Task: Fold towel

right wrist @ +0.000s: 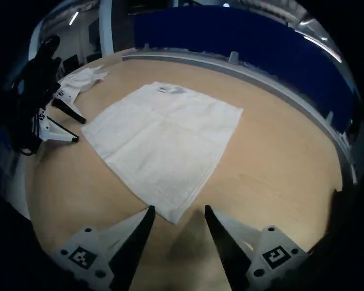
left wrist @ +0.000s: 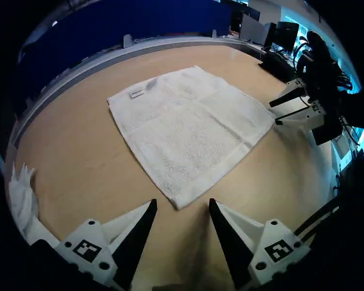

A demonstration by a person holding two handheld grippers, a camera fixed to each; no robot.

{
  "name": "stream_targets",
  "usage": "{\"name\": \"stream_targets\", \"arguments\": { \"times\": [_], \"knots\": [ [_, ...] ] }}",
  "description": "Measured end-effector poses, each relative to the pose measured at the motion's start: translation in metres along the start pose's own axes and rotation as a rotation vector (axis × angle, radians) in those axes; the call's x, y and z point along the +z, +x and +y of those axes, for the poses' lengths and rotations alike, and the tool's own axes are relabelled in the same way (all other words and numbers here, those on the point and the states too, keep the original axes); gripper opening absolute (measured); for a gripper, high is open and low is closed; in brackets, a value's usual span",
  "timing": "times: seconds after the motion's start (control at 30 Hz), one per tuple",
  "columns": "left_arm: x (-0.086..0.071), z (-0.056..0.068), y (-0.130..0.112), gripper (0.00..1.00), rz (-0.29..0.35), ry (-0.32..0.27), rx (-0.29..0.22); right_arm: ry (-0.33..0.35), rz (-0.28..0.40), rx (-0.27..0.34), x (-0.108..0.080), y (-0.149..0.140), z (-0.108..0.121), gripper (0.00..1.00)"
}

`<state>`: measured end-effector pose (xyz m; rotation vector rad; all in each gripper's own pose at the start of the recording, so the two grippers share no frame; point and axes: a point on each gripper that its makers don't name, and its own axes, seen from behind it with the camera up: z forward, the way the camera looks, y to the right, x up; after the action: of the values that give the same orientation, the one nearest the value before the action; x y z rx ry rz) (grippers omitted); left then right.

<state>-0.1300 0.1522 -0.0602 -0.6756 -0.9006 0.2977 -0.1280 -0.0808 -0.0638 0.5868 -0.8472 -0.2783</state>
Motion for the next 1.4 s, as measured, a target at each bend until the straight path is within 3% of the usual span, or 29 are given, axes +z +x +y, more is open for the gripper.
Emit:
{"name": "stream_targets", "arguments": {
  "times": [0.07,0.2,0.33,0.53,0.87,1.0,1.4],
  "knots": [
    [-0.001,-0.002,0.001,0.74,0.004,0.01,0.003,0.005,-0.004,0.002,0.001,-0.002,-0.002,0.76],
    [0.0,-0.001,-0.001,0.68,-0.004,0.017,0.015,0.009,-0.004,0.004,0.003,-0.005,-0.004,0.61],
    [0.001,0.0,-0.001,0.59,-0.007,0.029,0.03,0.01,0.002,0.001,0.004,-0.006,-0.006,0.58],
    [0.002,0.002,0.0,0.49,-0.01,0.035,0.028,0.014,0.006,-0.004,0.002,-0.007,-0.01,0.46],
    [0.001,0.003,0.002,0.22,-0.015,0.047,0.026,0.006,-0.006,0.007,0.003,-0.006,-0.008,0.23],
    [0.002,0.001,0.003,0.13,-0.014,0.064,0.022,0.007,0.0,0.019,0.002,-0.003,-0.007,0.18],
    [-0.004,-0.001,0.013,0.09,0.009,0.083,-0.001,0.0,0.017,0.012,-0.005,0.003,-0.005,0.15]
  ]
}}
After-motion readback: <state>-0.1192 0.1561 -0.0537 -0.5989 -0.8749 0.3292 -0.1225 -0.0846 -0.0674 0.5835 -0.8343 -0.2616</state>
